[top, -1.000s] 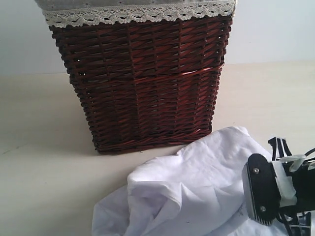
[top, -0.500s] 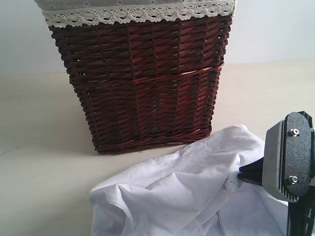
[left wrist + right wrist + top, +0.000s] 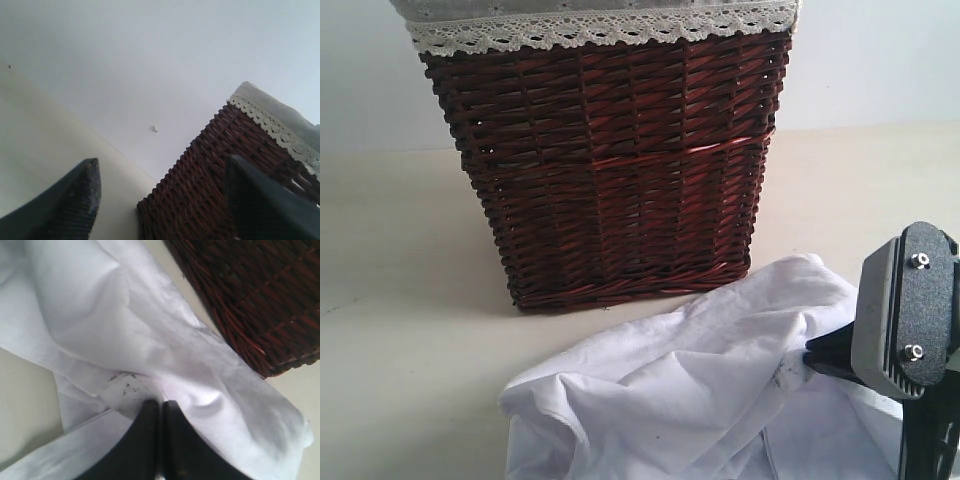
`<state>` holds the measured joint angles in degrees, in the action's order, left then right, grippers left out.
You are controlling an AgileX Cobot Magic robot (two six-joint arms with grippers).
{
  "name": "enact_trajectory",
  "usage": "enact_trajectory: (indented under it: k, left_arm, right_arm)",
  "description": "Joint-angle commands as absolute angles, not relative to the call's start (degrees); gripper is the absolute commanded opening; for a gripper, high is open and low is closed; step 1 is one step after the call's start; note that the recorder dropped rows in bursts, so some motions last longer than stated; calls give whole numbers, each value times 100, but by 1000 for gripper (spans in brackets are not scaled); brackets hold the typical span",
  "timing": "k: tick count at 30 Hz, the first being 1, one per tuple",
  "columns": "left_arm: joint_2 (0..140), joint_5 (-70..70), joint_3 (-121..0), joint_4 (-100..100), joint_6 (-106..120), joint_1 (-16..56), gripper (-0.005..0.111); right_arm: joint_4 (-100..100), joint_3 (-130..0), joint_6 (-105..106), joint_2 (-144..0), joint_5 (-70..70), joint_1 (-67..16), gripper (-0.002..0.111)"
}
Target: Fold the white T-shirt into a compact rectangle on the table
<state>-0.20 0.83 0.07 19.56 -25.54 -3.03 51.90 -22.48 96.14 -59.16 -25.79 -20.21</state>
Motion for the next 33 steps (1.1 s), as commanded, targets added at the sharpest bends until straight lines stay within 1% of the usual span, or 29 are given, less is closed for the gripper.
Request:
enact_trajectory:
  k: [1, 3, 5, 8, 9, 11, 14, 17, 20, 21, 23, 25, 28, 30, 31, 32, 33]
  left_arm:
    - [0, 0, 0, 1838, -2520, -274, 67]
    - [0, 65, 0, 1838, -2429, -274, 64]
    - [0, 251, 0, 1825, -2273, -274, 46]
    - [0, 332, 0, 1858, -2276, -274, 2]
    - [0, 332, 0, 1860, -2267, -274, 1]
    - [0, 332, -187, 1744, -2116, -274, 3]
    - [8, 559, -708, 1585, -1486, -274, 5]
    - [396, 1499, -1345, 1777, -740, -274, 5]
    - [971, 2268, -1874, 2987, 792, -274, 5]
    - [1375, 2649, -2076, 4393, 2327, -274, 5]
    - [1769, 3164, -2149, 5713, 3868, -274, 5]
    - [2266, 4014, -2149, 6918, 5102, -274, 5]
    - [2976, 5293, -2149, 7608, 5784, -274, 5]
    - [3389, 5674, -2149, 7647, 5955, -274, 5]
    - [3678, 5820, -2149, 7647, 6130, -274, 1]
    - [3813, 5877, -2149, 7647, 6304, -274, 0]
    - [4025, 6036, -2149, 7670, 6566, -274, 0]
  right_arm:
    - [5238, -2233, 9568, -5869, -2626, -2032, 0]
    - [5238, -2233, 9568, -5869, -2626, -2032, 0]
    - [5238, -2233, 9568, -5869, -2626, -2032, 0]
    - [5400, -2233, 9570, -5869, -2626, -2032, 0]
    - [5516, -2233, 9583, -5869, -2626, -2032, 0]
    - [5774, -2297, 9584, -5850, -2626, -2032, 0]
    - [6038, -2568, 9561, -5698, -2626, -2032, 0]
    - [6219, -2996, 9424, -5434, -2570, -2032, 0]
    - [6195, -3416, 9101, -5134, -2344, -2032, 0]
    - [6198, -3626, 9001, -4932, -2029, -2032, 0]
    - [6198, -3796, 8968, -4734, -1529, -2032, 0]
    - [6198, -3881, 8968, -4587, -1071, -2032, 0]
    - [6092, -3891, 8981, -4409, -498, -2032, 0]
    - [6006, -3891, 8981, -4327, -49, -2032, 0]
    - [5994, -3935, 8994, -4206, 648, -2032, 0]
    - [5975, -3975, 9063, -4165, 968, -2032, 0]
    - [5945, -4052, 9277, -4066, 1647, -2019, 0]
